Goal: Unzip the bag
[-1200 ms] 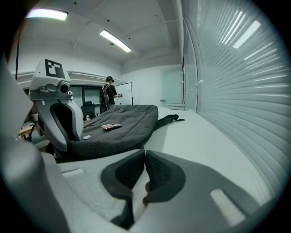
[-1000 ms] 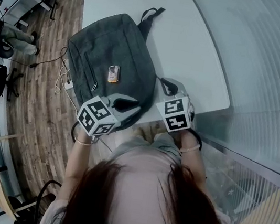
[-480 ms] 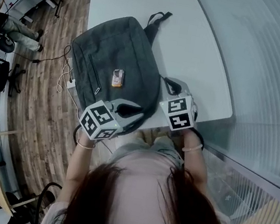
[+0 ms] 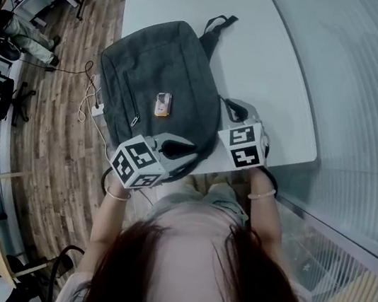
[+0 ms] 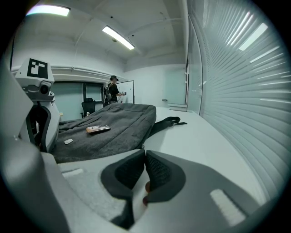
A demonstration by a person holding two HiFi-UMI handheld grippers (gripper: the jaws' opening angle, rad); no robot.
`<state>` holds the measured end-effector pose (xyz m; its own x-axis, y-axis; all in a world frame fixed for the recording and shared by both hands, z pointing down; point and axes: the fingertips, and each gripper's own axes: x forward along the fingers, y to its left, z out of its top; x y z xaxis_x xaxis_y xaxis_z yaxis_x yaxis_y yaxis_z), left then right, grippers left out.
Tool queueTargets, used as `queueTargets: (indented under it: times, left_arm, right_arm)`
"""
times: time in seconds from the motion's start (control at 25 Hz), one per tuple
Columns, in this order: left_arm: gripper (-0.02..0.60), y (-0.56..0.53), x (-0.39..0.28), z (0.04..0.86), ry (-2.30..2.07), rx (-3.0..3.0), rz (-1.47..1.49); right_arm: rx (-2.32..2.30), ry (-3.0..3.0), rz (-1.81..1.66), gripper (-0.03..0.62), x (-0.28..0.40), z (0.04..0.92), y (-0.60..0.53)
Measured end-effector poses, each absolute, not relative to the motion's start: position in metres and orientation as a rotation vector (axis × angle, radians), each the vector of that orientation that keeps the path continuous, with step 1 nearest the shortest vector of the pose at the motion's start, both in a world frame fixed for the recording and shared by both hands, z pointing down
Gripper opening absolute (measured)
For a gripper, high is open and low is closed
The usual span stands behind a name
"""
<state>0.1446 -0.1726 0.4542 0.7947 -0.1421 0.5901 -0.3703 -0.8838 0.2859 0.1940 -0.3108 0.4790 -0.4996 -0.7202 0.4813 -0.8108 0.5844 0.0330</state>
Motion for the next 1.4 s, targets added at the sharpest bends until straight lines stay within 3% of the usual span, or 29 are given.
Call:
queueTargets:
  times: [1.4]
  left_arm:
    - [0.067, -0.172, 0.144, 0.452, -0.407, 2.601, 0.773]
  right_arm:
    - [1.275, -2.353, 0.273, 0.023, 0.185, 0.475, -0.352]
